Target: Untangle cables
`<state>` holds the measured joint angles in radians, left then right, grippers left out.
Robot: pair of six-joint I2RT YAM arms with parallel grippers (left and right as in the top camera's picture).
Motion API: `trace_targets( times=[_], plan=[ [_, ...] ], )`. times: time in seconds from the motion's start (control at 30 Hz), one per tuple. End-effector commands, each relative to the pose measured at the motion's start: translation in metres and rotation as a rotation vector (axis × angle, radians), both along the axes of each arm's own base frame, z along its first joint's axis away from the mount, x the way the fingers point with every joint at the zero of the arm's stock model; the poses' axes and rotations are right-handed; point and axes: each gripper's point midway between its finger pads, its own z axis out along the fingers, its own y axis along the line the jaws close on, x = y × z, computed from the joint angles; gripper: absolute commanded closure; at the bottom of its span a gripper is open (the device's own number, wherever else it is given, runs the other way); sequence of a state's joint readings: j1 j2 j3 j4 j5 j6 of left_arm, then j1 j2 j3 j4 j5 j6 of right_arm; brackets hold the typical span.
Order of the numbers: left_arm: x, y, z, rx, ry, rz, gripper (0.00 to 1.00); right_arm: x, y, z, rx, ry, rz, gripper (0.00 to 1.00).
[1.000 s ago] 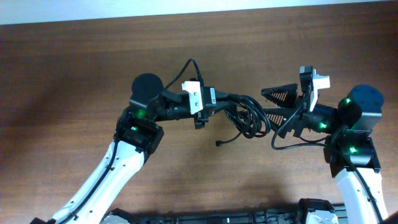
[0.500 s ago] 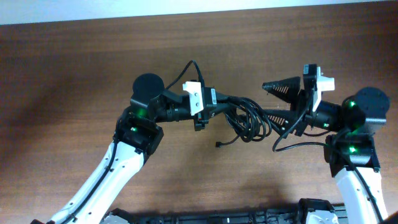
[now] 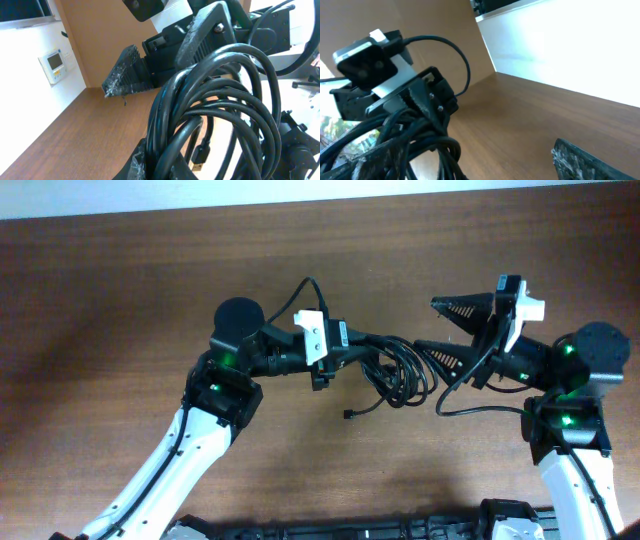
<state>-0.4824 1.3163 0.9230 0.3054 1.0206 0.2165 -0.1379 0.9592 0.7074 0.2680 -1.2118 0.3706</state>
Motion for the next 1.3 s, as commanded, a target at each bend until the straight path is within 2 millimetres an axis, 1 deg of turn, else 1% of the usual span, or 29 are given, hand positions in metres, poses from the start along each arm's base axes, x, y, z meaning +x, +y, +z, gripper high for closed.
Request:
trace_targets(
  times=[0.0, 0.13, 0.3, 0.37, 0.47, 0.63, 0.9, 0.97, 1.07, 1.23, 1.27],
  plan=[
    [-0.002, 0.001, 0.017, -0.029, -0.056, -0.003, 1.00, 0.002, -0.002, 0.001, 0.003, 0.007, -0.022, 0.07],
    [-0.001, 0.002, 0.018, -0.031, -0.061, 0.001, 1.00, 0.002, -0.002, 0.000, 0.004, 0.016, -0.021, 0.07],
    [0.006, 0.009, 0.016, -0.027, -0.053, 0.025, 1.00, 0.001, -0.001, 0.001, 0.003, 0.011, -0.010, 0.07],
    [0.007, 0.009, 0.015, -0.023, -0.047, 0.028, 1.00, -0.005, 0.002, 0.003, 0.000, -0.008, 0.028, 0.07],
    [0.006, 0.009, 0.011, -0.013, -0.026, 0.027, 1.00, -0.020, 0.009, 0.011, -0.016, -0.077, 0.122, 0.07],
    [0.007, 0.009, 0.011, -0.012, -0.025, 0.028, 1.00, -0.026, 0.012, 0.009, -0.016, -0.065, 0.160, 0.07],
    [0.006, 0.009, 0.014, -0.020, -0.040, 0.027, 1.00, -0.027, 0.014, 0.009, -0.015, -0.064, 0.167, 0.06],
    [0.003, 0.006, 0.015, -0.025, -0.049, 0.015, 1.00, -0.026, 0.016, 0.008, -0.014, -0.061, 0.169, 0.06],
    [-0.006, -0.002, 0.018, -0.034, -0.065, -0.014, 1.00, -0.022, 0.018, 0.005, -0.009, -0.045, 0.166, 0.06],
    [-0.010, -0.008, 0.016, -0.028, -0.053, -0.021, 1.00, -0.009, 0.014, -0.001, -0.003, -0.018, 0.122, 0.05],
    [-0.010, -0.008, 0.016, -0.026, -0.050, -0.021, 1.00, -0.007, 0.013, -0.001, -0.002, -0.018, 0.109, 0.03]
  ],
)
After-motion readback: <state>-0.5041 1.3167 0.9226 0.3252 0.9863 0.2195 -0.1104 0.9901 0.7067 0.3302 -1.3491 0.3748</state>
